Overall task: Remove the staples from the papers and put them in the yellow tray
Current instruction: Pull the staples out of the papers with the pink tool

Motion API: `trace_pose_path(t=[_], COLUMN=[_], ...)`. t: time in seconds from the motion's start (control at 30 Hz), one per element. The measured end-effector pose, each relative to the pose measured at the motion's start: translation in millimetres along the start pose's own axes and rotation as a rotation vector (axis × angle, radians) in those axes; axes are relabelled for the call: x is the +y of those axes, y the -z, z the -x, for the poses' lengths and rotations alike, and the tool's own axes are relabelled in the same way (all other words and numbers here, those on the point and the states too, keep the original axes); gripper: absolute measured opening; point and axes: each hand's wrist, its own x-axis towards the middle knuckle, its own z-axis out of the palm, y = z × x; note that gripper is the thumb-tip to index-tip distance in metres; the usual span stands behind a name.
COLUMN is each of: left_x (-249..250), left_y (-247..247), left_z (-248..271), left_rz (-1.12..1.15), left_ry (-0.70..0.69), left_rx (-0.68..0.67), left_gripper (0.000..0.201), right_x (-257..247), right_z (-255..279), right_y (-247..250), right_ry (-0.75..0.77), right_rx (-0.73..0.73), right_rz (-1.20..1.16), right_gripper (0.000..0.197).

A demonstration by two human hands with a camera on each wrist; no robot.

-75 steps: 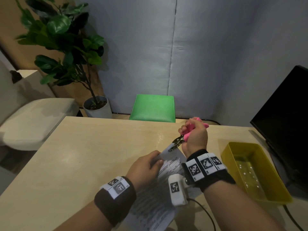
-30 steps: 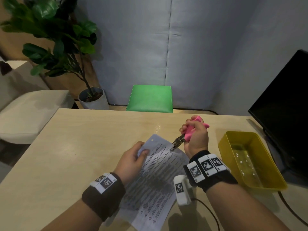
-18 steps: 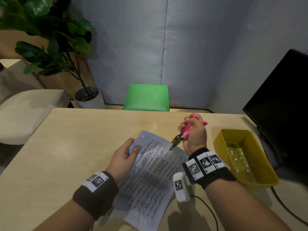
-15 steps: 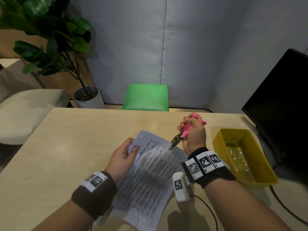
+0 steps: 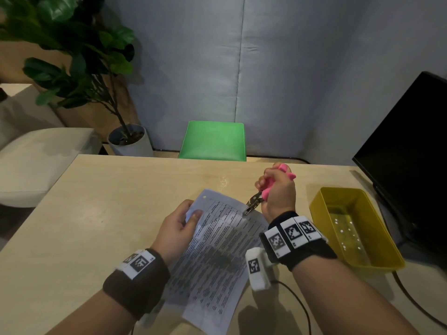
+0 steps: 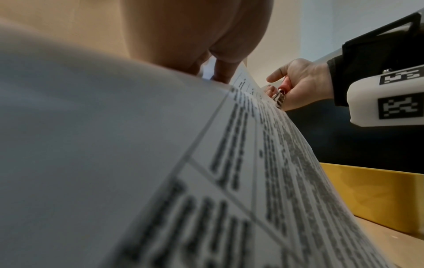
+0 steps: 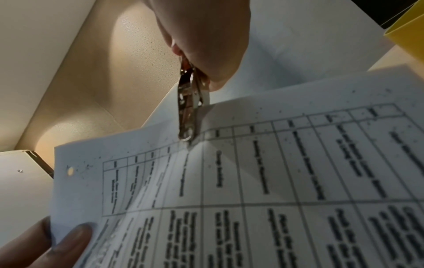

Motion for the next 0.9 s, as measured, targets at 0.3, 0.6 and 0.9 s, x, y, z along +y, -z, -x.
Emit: trace_pose_path(t=[0.3, 0.6, 0.9], left_x=[1.7, -4.7, -9.4], left_y=[-2.5, -4.3, -6.1], left_z=[0.2, -1.0, -2.6], left_rz=[-0.007, -0.034, -0.021], left_ry=[-0.002, -0.017, -0.005], left_rx=[-0.001, -0.019, -0.01], left_gripper=[0.012, 0.013, 0.034], right_x=[3.1, 3.6, 6.9], right_z=[-1.2, -1.3, -1.7], right_y=[-3.9, -1.1, 3.0], right_ry=[-0.019, -0.029, -0.027], right_rx=[-0.01, 0.021, 0.016], right_rz=[-0.009, 0.011, 0.007], right_gripper=[0.026, 0.029, 0.029])
